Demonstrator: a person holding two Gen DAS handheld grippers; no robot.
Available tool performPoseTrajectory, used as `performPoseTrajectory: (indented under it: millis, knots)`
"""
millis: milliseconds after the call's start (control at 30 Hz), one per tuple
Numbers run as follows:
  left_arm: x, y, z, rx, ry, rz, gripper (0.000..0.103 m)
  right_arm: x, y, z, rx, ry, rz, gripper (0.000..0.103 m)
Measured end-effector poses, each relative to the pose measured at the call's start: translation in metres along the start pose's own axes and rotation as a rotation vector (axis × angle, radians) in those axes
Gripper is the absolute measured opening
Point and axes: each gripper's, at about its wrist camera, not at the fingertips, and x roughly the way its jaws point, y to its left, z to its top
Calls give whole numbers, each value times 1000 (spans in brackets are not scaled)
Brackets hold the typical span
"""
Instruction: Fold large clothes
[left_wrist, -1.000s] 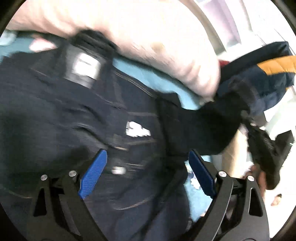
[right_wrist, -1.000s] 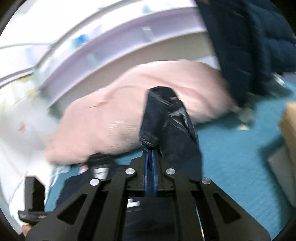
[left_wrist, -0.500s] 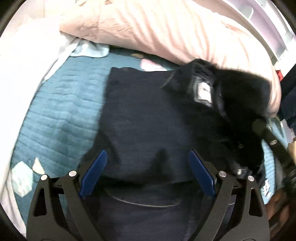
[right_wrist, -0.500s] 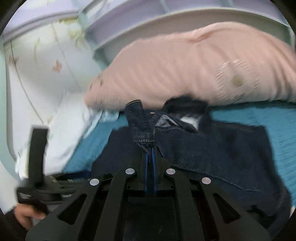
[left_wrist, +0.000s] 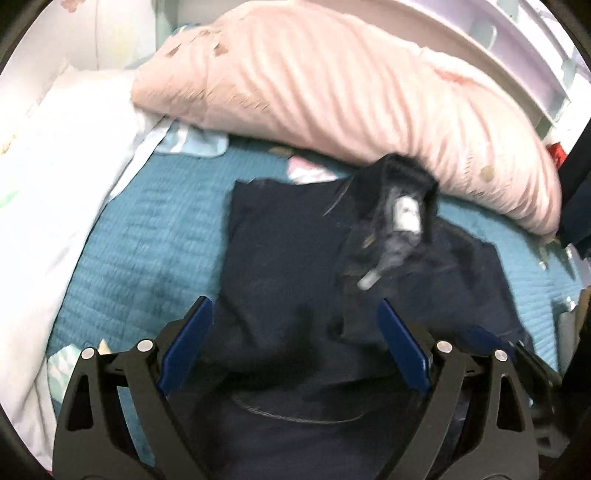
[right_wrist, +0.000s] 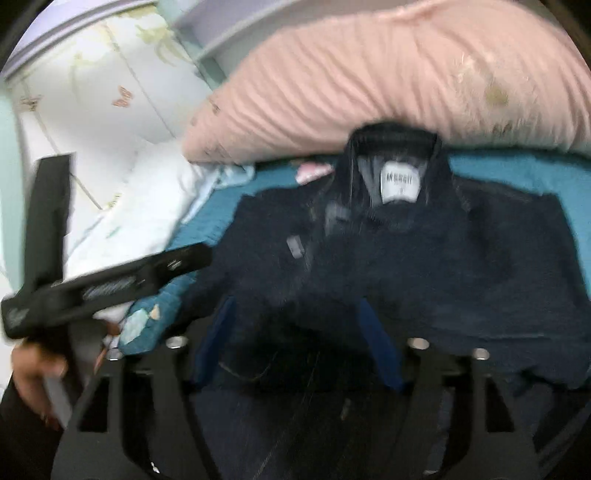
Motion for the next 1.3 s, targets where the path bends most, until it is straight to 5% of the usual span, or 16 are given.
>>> performPoseTrajectory:
  millis: [133, 200, 267, 333, 433, 533, 633, 767, 933, 1133, 1300]
  knots:
    - [1, -25, 8, 26, -2, -38, 90, -29, -10, 0, 23, -66, -32, 67]
    - [8, -40, 9, 61, 13, -59, 90, -42, -36, 2, 74, -88, -123, 64]
    - [20, -57, 7, 101, 38, -54, 90, -47, -65, 2, 138, -73, -164, 45]
    - [30, -69, 4, 121, 55, -53, 90, -47, -95, -2, 204, -32, -214, 11]
    - [42, -87, -3, 152, 72, -58, 90, -46, -131, -14, 271, 26, -257, 2]
    - [65, -96, -10, 151, 154, -108, 90, -43, -163, -33, 336, 75, -310, 0]
    - [98, -88, -23, 127, 260, -64, 90, -43, -186, -49, 436, 73, -260, 0]
    - [95, -86, -22, 130, 241, -87, 90, -50, -190, -43, 475, 96, -216, 0]
    - [70, -67, -2, 93, 166, -174, 90, -68, -188, 0, 383, 21, -202, 8]
    - [81, -7, 33, 37, 124, 0, 90, -47, -230, 41, 381, 42, -263, 19]
    - [116, 40, 53, -60, 189, -8, 90, -26, -258, 56, 408, 83, -294, 34]
